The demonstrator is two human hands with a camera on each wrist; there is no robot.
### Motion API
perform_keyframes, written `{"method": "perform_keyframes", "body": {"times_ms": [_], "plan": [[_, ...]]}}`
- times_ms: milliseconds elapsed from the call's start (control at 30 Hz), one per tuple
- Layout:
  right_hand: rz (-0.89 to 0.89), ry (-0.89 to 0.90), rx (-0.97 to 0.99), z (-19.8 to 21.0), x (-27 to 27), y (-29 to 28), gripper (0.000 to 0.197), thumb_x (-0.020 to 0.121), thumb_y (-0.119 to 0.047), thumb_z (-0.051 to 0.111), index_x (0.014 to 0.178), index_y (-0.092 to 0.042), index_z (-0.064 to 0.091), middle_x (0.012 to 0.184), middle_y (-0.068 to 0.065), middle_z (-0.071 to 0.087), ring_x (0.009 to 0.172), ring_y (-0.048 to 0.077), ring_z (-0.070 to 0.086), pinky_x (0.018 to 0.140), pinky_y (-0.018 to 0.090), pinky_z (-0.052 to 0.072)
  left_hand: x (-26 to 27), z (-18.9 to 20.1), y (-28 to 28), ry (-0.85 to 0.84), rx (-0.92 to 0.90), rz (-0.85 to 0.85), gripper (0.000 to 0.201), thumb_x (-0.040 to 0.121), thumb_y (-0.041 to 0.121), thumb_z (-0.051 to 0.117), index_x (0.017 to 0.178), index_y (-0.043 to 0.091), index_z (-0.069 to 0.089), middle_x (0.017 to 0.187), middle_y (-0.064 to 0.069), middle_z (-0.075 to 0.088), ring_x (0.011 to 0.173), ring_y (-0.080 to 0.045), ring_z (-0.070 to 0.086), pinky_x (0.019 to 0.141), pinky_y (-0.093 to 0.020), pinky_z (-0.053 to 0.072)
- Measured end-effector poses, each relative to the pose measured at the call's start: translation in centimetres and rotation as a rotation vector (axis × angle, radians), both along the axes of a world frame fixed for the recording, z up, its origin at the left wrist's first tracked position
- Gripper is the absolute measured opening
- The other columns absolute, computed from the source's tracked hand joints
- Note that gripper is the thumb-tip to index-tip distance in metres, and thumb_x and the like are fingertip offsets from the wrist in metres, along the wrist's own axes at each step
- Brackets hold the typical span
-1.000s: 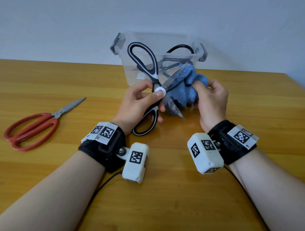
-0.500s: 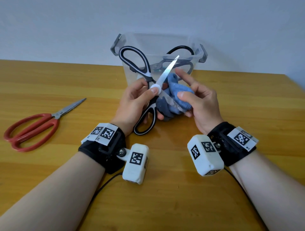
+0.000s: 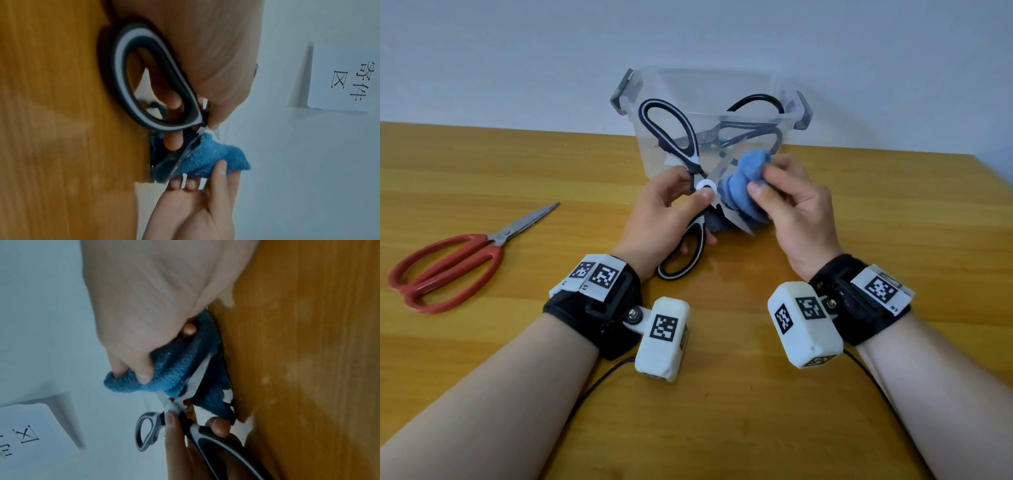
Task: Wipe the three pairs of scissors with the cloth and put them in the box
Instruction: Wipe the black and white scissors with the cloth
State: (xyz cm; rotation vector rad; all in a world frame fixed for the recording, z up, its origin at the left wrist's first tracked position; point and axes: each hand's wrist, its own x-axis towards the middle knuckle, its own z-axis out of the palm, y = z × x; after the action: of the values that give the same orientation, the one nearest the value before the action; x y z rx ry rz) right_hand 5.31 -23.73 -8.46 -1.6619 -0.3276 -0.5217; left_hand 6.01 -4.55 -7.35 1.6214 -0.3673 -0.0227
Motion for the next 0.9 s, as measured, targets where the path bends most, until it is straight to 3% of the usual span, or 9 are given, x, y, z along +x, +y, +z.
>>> {"method": "perform_keyframes", "body": {"times_ms": [67, 167, 300, 400, 567, 667, 733, 833, 900], "plan": [[0.040, 0.020, -0.116, 0.0, -0.3, 0.2, 0.026, 0.094, -0.003, 0.064, 0.114, -0.018, 0.071, 0.107, 0.002, 0.059, 0.103, 0.006, 0.058, 0.093, 0.024, 0.048, -0.2, 0.1, 0.0, -0.017, 0.052, -0.010, 0.002, 0.103, 0.018, 0.061, 0.101, 0.020, 0.060, 0.097, -0.004, 0.070, 0.061, -0.028, 0.074, 0.035, -0.025, 0.037], [0.014, -0.013, -0.296, 0.2, -0.5, 0.5, 0.026, 0.091, -0.006, 0.069, 0.111, -0.023, 0.072, 0.100, 0.013, 0.062, 0.094, 0.009, 0.060, 0.084, 0.019, 0.048, -0.4, 0.4, 0.0, -0.029, 0.129, -0.039, 0.009, 0.102, 0.018, 0.062, 0.106, 0.025, 0.065, 0.091, 0.002, 0.074, 0.065, -0.022, 0.076, 0.035, -0.023, 0.041], [-0.020, -0.034, -0.406, 0.3, -0.4, 0.5, 0.018, 0.089, -0.007, 0.070, 0.104, -0.013, 0.077, 0.089, 0.003, 0.060, 0.082, 0.011, 0.059, 0.072, 0.022, 0.048, -0.4, 0.3, 0.2, -0.033, 0.175, -0.071, 0.015, 0.103, 0.019, 0.061, 0.116, 0.015, 0.069, 0.104, -0.006, 0.075, 0.066, -0.022, 0.077, 0.035, -0.024, 0.040], [-0.054, -0.022, -0.408, 0.6, -0.6, 0.7, 0.013, 0.089, -0.005, 0.070, 0.100, -0.006, 0.076, 0.090, 0.007, 0.063, 0.084, 0.013, 0.061, 0.075, 0.026, 0.051, -0.3, 0.1, 0.4, -0.041, 0.170, -0.062, 0.016, 0.103, 0.019, 0.061, 0.115, 0.013, 0.070, 0.100, -0.007, 0.074, 0.065, -0.023, 0.076, 0.036, -0.026, 0.038], [-0.139, 0.057, -0.454, 0.1, -0.2, 0.2, 0.018, 0.087, 0.002, 0.066, 0.093, -0.010, 0.078, 0.085, -0.004, 0.062, 0.080, 0.004, 0.059, 0.070, 0.014, 0.045, -0.4, 0.0, 0.3, -0.036, 0.098, -0.015, 0.023, 0.101, 0.019, 0.064, 0.124, 0.018, 0.069, 0.089, 0.000, 0.072, 0.058, -0.023, 0.073, 0.034, -0.024, 0.036], [-0.288, 0.111, -0.251, -0.1, 0.1, -0.4, 0.019, 0.087, -0.001, 0.067, 0.093, -0.017, 0.075, 0.086, -0.013, 0.064, 0.081, -0.007, 0.060, 0.073, 0.008, 0.043, -0.3, 0.0, 0.2, -0.029, 0.096, 0.017, 0.021, 0.101, 0.018, 0.064, 0.121, 0.016, 0.070, 0.092, 0.012, 0.072, 0.059, -0.022, 0.074, 0.036, -0.024, 0.036], [-0.282, 0.066, -0.174, 0.0, 0.0, -0.3, 0.017, 0.086, -0.004, 0.069, 0.093, -0.019, 0.073, 0.088, -0.011, 0.065, 0.084, -0.003, 0.061, 0.076, 0.014, 0.048, -0.2, 0.0, 0.2, -0.009, 0.090, 0.032, 0.021, 0.101, 0.018, 0.064, 0.121, 0.019, 0.070, 0.091, 0.011, 0.071, 0.061, -0.022, 0.074, 0.036, -0.024, 0.035], [-0.120, -0.028, -0.221, 0.1, -0.4, 0.2, 0.018, 0.089, -0.006, 0.069, 0.105, -0.009, 0.077, 0.098, 0.002, 0.066, 0.092, 0.009, 0.064, 0.079, 0.022, 0.051, -0.2, 0.1, 0.1, -0.012, 0.134, 0.000, 0.019, 0.102, 0.020, 0.064, 0.120, 0.023, 0.070, 0.097, -0.002, 0.072, 0.064, -0.023, 0.076, 0.037, -0.024, 0.035], [-0.018, -0.038, -0.312, 0.0, -0.4, 0.4, 0.024, 0.093, -0.006, 0.066, 0.115, -0.011, 0.075, 0.106, 0.012, 0.063, 0.100, 0.015, 0.062, 0.085, 0.021, 0.051, -0.2, 0.1, 0.2, -0.030, 0.161, -0.025, 0.014, 0.102, 0.020, 0.063, 0.113, 0.015, 0.070, 0.095, -0.001, 0.071, 0.064, -0.023, 0.076, 0.038, -0.025, 0.036]]}}
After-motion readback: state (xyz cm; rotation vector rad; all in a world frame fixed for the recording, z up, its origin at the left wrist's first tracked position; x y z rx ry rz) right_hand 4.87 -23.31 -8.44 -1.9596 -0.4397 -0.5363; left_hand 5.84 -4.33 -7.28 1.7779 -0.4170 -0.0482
